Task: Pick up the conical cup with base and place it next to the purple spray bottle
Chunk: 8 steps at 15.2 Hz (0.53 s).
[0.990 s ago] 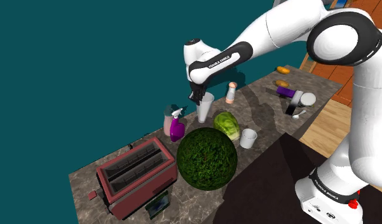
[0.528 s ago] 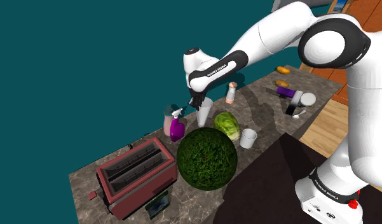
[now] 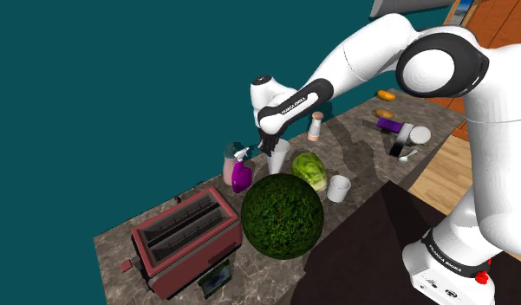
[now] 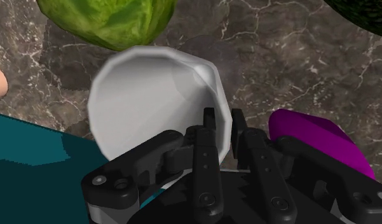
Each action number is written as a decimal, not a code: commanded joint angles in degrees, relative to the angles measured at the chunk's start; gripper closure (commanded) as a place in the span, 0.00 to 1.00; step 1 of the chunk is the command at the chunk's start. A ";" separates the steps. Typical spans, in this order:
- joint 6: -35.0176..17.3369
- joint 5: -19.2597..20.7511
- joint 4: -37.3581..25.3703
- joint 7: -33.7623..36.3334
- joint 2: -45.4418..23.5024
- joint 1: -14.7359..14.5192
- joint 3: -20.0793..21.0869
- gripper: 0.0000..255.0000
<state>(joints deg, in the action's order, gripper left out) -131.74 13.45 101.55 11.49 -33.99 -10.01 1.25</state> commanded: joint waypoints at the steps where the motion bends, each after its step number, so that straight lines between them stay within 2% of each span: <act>1: -0.13 0.03 -0.03 0.04 -0.09 -0.02 -0.01 1.00; 5: -0.13 0.03 -0.03 0.04 -0.09 -0.02 -0.01 1.00; 6: -0.12 0.02 -0.03 0.04 -0.08 -0.02 -0.01 0.00; 8: -0.12 0.02 -0.04 0.04 -0.09 -0.02 -0.01 0.00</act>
<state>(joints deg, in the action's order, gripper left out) -131.85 13.48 101.51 11.53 -34.08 -10.02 1.24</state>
